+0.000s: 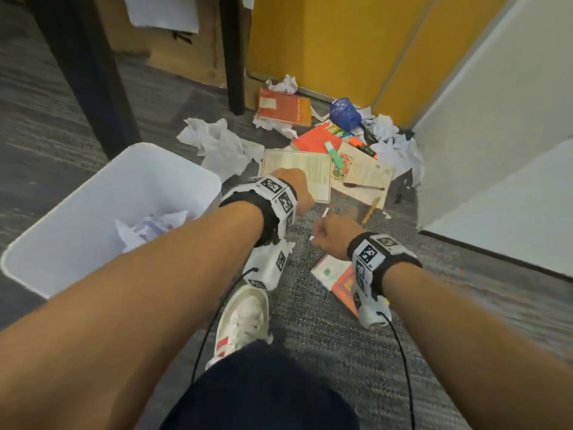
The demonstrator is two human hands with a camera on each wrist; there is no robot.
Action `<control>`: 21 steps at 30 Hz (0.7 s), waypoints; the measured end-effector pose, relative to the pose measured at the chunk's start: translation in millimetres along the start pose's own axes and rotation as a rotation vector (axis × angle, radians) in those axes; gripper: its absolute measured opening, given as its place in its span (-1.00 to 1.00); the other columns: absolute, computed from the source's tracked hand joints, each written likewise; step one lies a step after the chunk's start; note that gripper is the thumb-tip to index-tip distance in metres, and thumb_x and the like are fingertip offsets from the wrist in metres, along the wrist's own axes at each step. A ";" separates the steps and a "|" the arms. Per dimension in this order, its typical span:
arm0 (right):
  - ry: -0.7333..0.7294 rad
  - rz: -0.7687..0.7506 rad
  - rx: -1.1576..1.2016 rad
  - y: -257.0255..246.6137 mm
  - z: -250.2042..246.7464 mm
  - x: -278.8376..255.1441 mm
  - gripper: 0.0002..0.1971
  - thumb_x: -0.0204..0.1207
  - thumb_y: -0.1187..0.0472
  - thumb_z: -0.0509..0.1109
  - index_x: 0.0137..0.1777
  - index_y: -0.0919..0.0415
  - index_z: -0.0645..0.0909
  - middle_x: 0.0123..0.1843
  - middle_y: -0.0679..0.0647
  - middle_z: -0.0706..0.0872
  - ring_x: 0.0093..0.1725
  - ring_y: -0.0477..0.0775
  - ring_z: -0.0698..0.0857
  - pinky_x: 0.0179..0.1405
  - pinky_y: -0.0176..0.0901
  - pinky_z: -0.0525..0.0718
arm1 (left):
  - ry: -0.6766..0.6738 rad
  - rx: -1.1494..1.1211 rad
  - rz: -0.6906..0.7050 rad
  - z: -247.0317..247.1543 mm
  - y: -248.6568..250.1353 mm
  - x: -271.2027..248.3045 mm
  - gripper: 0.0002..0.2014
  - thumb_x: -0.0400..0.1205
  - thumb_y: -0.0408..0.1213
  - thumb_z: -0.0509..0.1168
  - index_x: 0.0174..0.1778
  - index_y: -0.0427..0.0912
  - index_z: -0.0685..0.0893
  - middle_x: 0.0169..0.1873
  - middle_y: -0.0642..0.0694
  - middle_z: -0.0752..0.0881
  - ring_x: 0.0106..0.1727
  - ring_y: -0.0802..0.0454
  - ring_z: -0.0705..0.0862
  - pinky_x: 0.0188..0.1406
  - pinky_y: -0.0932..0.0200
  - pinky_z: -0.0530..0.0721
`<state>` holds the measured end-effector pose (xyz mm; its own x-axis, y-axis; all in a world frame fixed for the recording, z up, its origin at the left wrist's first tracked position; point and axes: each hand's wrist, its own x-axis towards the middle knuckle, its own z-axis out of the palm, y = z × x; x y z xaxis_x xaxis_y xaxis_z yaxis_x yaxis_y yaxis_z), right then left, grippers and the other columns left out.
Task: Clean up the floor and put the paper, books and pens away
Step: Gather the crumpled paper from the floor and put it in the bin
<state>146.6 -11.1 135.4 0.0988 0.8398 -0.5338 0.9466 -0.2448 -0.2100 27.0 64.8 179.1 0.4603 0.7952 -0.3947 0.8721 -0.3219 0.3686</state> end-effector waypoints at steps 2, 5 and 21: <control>-0.067 -0.004 0.029 9.7 29.9 22.6 -0.73 0.62 0.14 0.31 0.26 0.20 0.63 0.08 0.12 0.72 0.11 0.18 0.70 0.02 -0.03 0.68 | -0.111 0.014 -0.054 34.5 -9.9 30.2 -0.68 0.66 -0.14 0.27 -0.36 -0.23 0.50 -0.36 -0.14 0.57 -0.40 -0.03 0.54 -0.54 0.21 0.44; -0.125 -0.035 0.079 23.3 66.2 57.1 -0.55 0.57 0.20 0.39 0.46 0.17 0.52 0.39 0.18 0.59 0.35 0.24 0.61 0.28 0.01 0.63 | -0.228 0.026 -0.165 74.7 -31.2 66.8 -0.71 0.68 -0.13 0.26 -0.28 -0.26 0.55 -0.35 -0.12 0.58 -0.34 -0.07 0.60 -0.50 0.21 0.51; -0.396 -0.274 -0.207 24.2 94.6 198.0 -0.80 0.57 0.25 0.26 0.05 0.29 0.68 0.12 0.20 0.73 0.14 0.22 0.70 0.11 0.00 0.69 | 0.158 -0.181 -0.862 86.2 -134.2 201.6 -0.33 0.59 -0.14 0.37 0.52 -0.31 0.24 0.43 -0.27 0.33 0.41 -0.21 0.44 0.22 -0.08 0.57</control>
<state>160.0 103.5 -52.9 -0.2471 0.6021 -0.7592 0.9662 0.0933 -0.2404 17.1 224.0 -22.5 -0.3826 0.7893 -0.4801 0.8590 0.4953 0.1298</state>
